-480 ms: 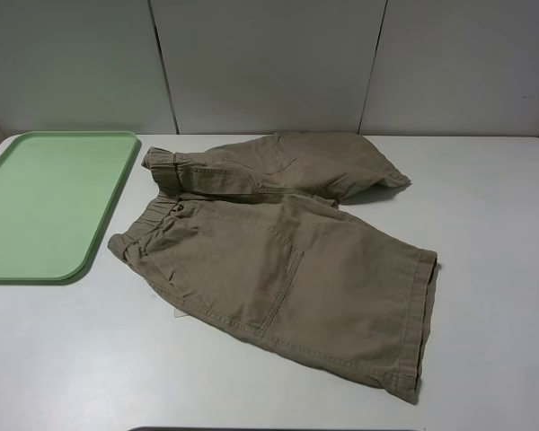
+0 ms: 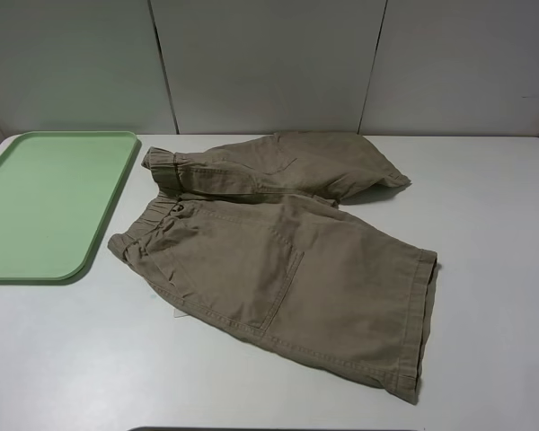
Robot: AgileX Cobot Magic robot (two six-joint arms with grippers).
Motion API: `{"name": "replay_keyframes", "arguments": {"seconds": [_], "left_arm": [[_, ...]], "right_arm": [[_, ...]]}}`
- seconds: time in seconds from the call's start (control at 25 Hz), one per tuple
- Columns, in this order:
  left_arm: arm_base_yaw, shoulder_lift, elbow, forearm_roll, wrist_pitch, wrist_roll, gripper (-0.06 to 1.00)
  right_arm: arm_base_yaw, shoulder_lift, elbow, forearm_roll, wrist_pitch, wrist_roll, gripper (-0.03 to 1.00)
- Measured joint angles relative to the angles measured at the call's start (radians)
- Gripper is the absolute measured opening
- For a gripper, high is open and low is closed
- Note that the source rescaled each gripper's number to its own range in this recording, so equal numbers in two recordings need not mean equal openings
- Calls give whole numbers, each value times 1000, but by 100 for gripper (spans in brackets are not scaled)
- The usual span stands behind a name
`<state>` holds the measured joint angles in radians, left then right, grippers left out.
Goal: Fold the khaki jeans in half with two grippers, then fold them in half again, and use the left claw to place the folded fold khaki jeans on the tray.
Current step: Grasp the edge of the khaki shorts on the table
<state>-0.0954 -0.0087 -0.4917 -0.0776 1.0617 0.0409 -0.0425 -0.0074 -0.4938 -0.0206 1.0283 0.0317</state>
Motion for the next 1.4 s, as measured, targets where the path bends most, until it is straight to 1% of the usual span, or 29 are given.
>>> {"name": "replay_keyframes", "arguments": {"seconds": [1.28, 1.4], "left_arm": [[0, 0, 0, 0, 0, 0, 93], [-30, 0, 0, 0, 0, 0, 93]], "right_arm": [[0, 0, 0, 0, 0, 0, 100], [4, 0, 0, 0, 0, 0, 100]]}}
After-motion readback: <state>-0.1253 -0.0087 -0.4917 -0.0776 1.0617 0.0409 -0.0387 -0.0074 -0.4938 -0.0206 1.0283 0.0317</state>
